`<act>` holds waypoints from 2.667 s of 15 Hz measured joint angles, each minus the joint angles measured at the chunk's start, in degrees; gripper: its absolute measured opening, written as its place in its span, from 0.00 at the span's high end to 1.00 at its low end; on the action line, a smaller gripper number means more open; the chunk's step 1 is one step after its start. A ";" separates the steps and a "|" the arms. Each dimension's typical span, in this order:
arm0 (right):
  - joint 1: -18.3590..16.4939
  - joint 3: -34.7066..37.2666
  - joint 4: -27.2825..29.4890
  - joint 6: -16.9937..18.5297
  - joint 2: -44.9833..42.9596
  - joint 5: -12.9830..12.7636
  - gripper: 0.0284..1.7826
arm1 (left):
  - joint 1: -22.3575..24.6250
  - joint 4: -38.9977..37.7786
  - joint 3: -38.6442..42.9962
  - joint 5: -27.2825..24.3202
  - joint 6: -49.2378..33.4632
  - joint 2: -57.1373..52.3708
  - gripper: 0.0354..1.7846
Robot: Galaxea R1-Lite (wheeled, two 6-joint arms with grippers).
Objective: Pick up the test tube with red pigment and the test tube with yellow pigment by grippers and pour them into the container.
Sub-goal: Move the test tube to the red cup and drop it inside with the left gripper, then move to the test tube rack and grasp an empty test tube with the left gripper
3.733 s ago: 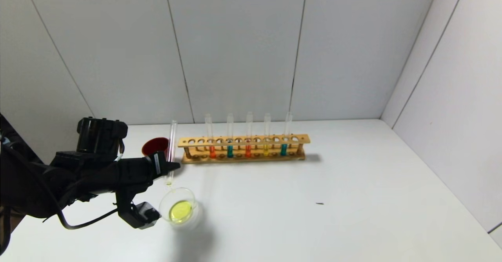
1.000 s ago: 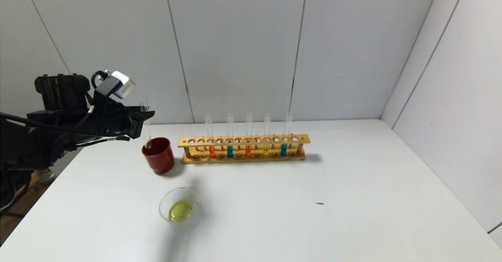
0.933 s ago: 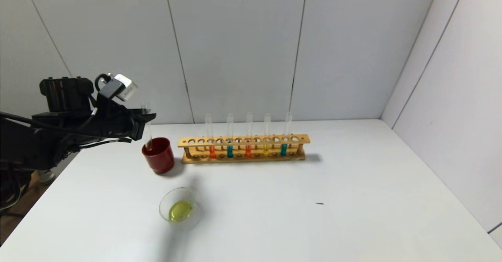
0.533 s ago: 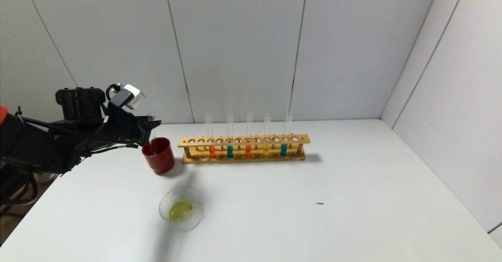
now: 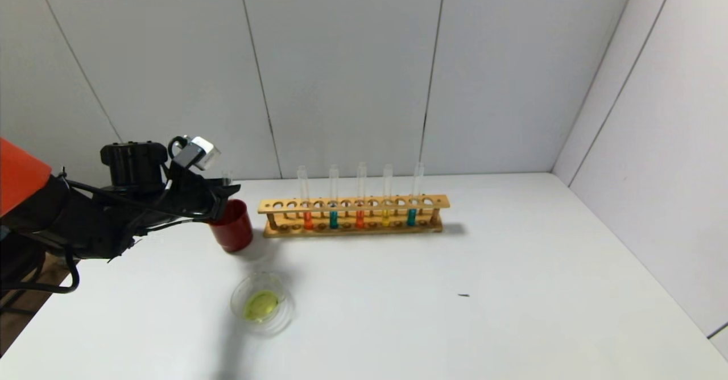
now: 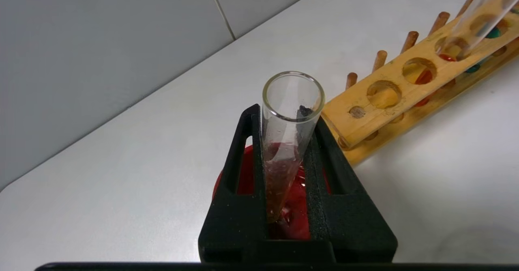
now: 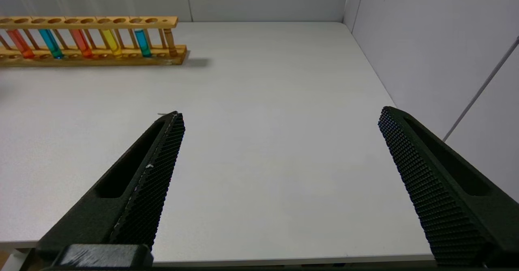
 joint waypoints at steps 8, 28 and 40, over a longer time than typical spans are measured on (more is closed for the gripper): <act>0.00 0.00 0.00 0.00 0.00 -0.02 0.02 | 1.57 -3.33 -0.38 -0.27 -0.11 4.24 0.84; 0.00 0.00 0.00 0.00 0.00 0.00 0.02 | 2.79 -5.34 0.78 -0.27 0.48 2.60 0.02; 0.00 0.00 0.00 0.00 0.00 0.00 0.02 | -7.68 -5.10 1.38 0.37 2.84 -4.08 0.02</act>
